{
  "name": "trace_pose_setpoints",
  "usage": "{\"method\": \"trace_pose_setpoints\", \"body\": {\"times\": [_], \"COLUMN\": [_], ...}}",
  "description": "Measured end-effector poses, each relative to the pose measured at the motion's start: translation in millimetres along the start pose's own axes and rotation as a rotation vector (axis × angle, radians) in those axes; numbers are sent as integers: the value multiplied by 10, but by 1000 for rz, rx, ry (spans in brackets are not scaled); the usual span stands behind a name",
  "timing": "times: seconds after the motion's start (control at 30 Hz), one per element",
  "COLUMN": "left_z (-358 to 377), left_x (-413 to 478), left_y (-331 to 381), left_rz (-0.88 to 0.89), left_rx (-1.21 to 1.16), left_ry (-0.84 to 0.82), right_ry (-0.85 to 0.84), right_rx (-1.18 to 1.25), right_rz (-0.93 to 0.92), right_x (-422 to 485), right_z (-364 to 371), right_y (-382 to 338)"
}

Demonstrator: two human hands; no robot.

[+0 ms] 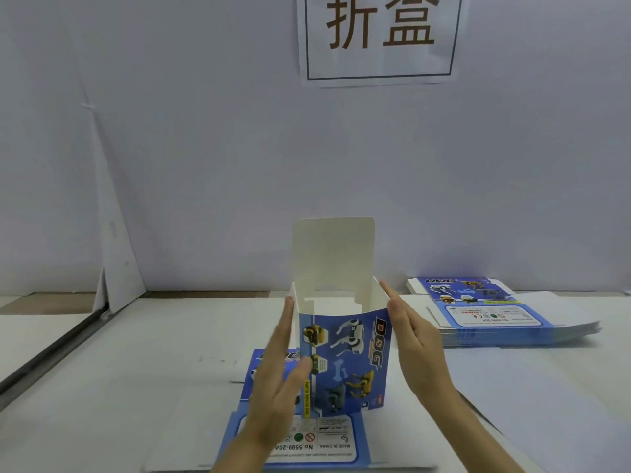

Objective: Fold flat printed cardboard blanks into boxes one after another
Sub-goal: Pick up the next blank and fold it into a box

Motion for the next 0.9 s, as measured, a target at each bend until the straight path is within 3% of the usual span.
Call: {"method": "trace_pose_setpoints", "body": {"times": [0.13, 0.43, 0.63, 0.77, 0.9], "left_z": [194, 35, -104, -175, -221], "left_x": [14, 14, 116, 117, 177], "left_y": [-78, -7, -111, -181, -151], "left_rz": [-99, -145, -321, -395, -410], "left_rx": [-117, 42, -38, -1, -28], "left_ry": [-11, 20, -27, -129, -273], "right_ry": [-17, -65, -74, 32, -177], "right_rx": [60, 147, -62, -293, -451], "right_rz": [33, 23, -16, -131, -116], "right_x": [-5, -48, -71, 230, 767], "right_z": [-7, 66, -209, -422, -334], "right_y": [-25, -83, -348, -781, -1056]}}
Point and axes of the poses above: each hand's wrist, its own x-axis towards the middle knuckle, its own z-axis out of the palm, y = z × x, the point moved 2 cm from there along x, towards the middle knuckle, and after that the axes turned 12 degrees about -y, right-handed, at the moved point
